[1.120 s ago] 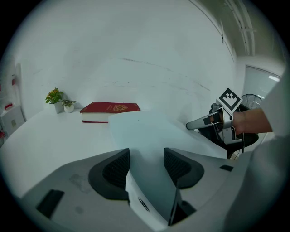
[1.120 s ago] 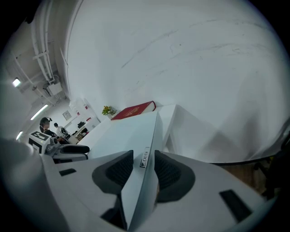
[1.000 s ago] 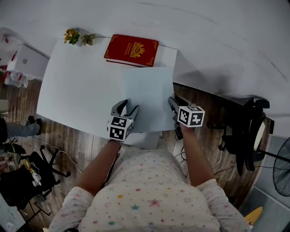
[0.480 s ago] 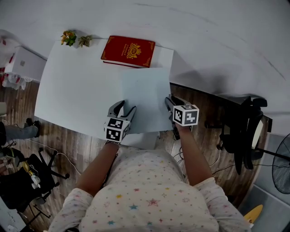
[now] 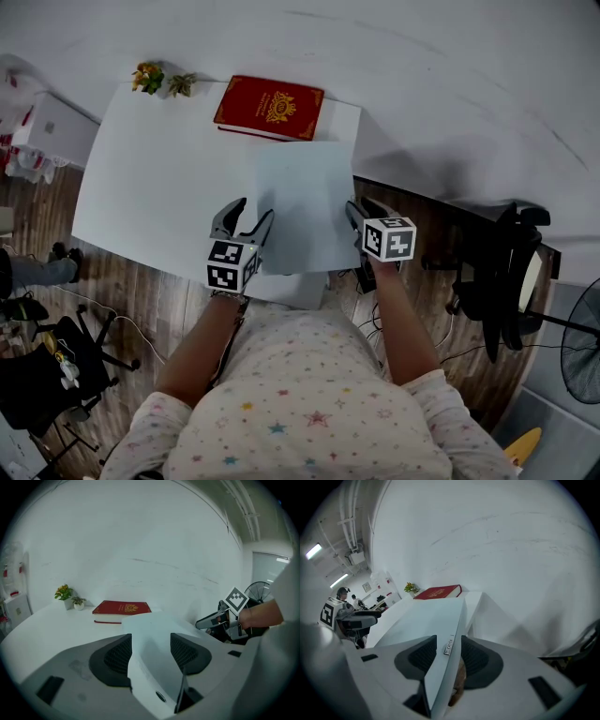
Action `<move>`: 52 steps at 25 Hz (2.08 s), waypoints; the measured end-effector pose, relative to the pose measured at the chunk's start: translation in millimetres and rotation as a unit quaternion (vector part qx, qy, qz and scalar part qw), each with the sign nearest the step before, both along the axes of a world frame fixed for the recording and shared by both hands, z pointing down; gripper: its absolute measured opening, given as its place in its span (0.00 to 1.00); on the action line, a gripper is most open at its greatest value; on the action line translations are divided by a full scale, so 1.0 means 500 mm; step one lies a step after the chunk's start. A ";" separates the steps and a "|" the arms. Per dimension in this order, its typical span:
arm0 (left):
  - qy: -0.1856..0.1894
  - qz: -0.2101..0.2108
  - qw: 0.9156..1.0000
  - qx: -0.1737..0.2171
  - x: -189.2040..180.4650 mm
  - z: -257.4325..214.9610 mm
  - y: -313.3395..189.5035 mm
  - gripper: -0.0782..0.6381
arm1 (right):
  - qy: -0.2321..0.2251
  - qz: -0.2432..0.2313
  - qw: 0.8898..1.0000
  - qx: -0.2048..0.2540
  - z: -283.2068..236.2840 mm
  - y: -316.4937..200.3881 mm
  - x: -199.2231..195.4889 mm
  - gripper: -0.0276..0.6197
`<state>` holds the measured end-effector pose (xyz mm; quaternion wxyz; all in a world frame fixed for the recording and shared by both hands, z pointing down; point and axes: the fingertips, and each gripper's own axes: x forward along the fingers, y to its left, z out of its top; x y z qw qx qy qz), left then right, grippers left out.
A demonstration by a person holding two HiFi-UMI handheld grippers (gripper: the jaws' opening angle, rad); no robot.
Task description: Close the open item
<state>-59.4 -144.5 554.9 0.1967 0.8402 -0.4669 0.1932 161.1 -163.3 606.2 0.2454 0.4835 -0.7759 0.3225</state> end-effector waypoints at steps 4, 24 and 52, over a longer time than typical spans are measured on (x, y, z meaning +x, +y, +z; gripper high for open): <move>-0.002 -0.001 1.000 0.021 0.004 -0.025 0.001 0.45 | 0.004 -0.007 1.000 0.015 -0.020 0.010 -0.002 0.29; 0.046 0.006 0.994 0.095 0.032 -0.167 0.006 0.27 | -0.014 -0.030 0.989 0.141 -0.207 0.041 -0.033 0.07; 0.066 -0.002 0.971 0.230 0.034 -0.405 0.013 0.14 | -0.022 -0.006 0.944 0.330 -0.511 0.048 -0.026 0.04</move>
